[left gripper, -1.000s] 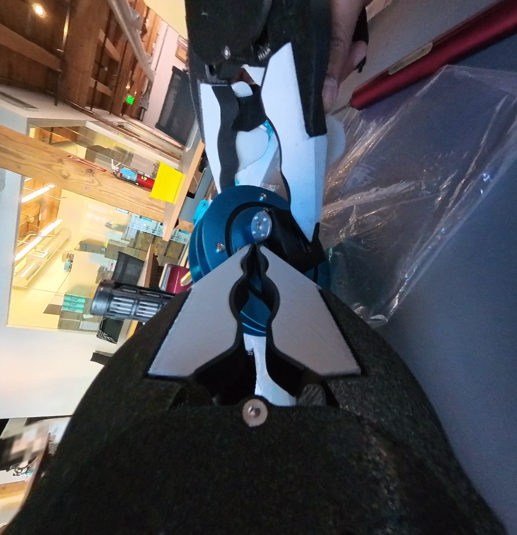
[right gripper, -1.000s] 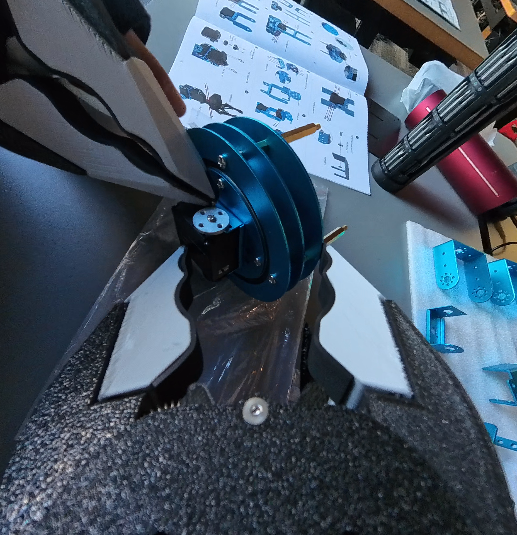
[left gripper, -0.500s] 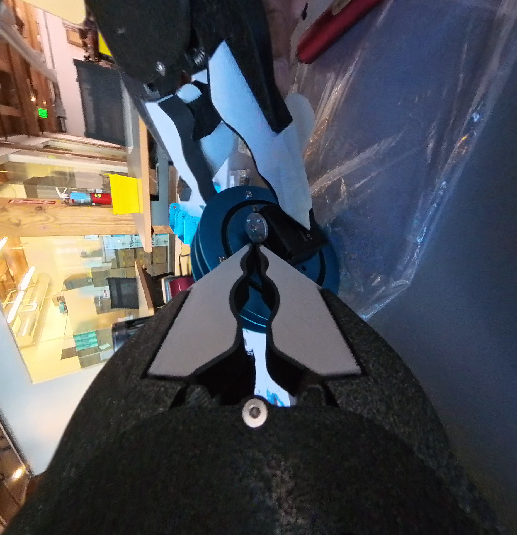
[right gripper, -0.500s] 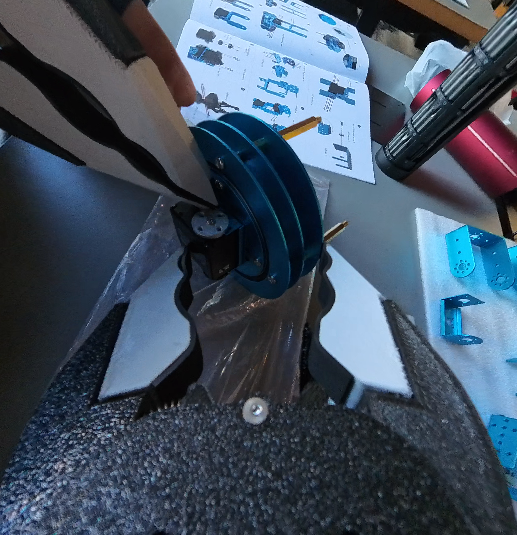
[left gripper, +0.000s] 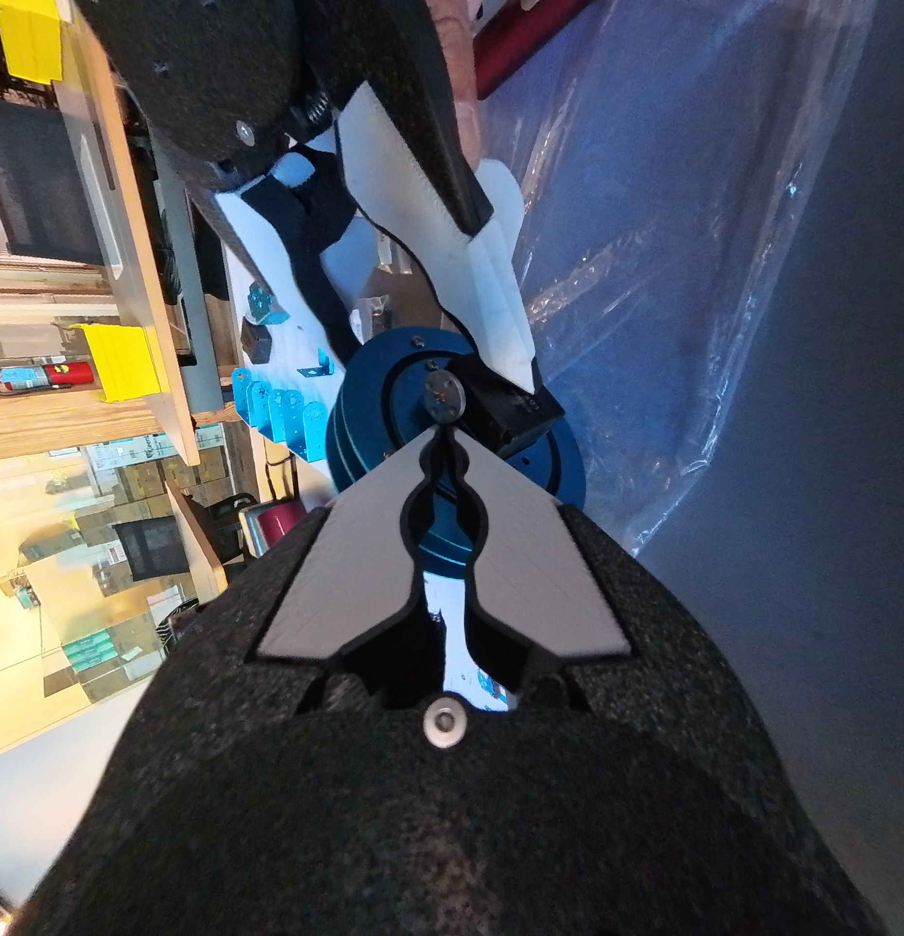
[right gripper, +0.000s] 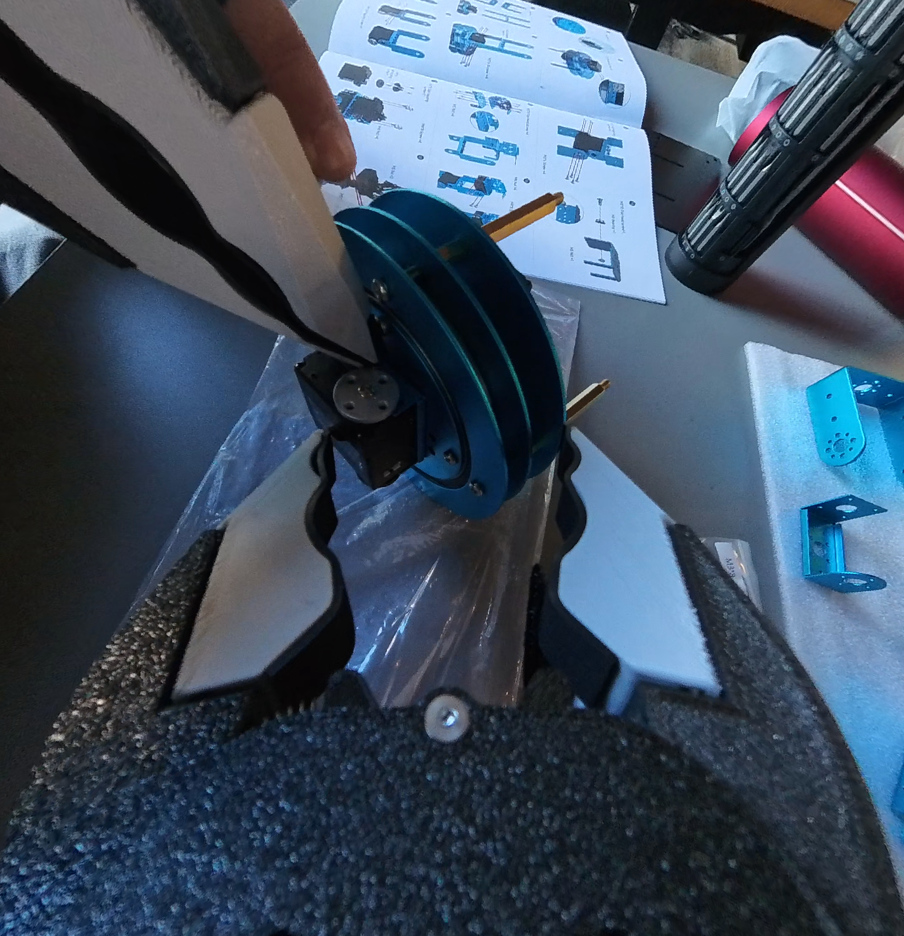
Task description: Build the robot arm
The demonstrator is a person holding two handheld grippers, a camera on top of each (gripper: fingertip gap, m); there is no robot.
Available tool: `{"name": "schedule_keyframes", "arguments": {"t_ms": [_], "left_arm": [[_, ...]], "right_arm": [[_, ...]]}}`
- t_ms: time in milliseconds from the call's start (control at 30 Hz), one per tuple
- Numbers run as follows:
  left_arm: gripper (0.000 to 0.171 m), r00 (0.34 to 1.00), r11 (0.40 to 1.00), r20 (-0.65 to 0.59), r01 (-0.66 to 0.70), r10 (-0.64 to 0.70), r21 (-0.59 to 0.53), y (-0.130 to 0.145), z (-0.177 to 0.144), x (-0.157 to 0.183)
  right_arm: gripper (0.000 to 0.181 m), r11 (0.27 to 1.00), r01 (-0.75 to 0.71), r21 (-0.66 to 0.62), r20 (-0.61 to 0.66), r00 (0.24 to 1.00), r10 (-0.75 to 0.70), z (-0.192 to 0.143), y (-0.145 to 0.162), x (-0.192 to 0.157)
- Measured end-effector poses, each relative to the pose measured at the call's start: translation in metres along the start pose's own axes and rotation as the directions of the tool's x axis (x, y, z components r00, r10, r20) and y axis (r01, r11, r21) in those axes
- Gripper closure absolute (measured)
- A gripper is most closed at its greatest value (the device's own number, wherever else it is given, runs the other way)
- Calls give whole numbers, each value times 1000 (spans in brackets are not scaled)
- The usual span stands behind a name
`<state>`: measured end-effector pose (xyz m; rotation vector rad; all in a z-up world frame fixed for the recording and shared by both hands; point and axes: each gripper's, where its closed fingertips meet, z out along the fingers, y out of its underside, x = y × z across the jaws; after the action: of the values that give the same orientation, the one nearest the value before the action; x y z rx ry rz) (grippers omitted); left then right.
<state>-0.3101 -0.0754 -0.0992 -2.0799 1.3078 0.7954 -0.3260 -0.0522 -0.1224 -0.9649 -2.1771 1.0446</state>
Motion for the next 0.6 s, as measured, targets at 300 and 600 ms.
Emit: {"name": "schedule_keyframes", "arguments": {"t_ms": [300,600], "left_arm": [[171,1000,1000,-29,9,-9,5,-1,2,-1],[171,1000,1000,-23,-3,3,-13,-2,3,-2]], "right_arm": [[92,1000,-19,11,13,1000,19,0,2,1],[93,999,-35,16,23,999,35,0,3,2]]}}
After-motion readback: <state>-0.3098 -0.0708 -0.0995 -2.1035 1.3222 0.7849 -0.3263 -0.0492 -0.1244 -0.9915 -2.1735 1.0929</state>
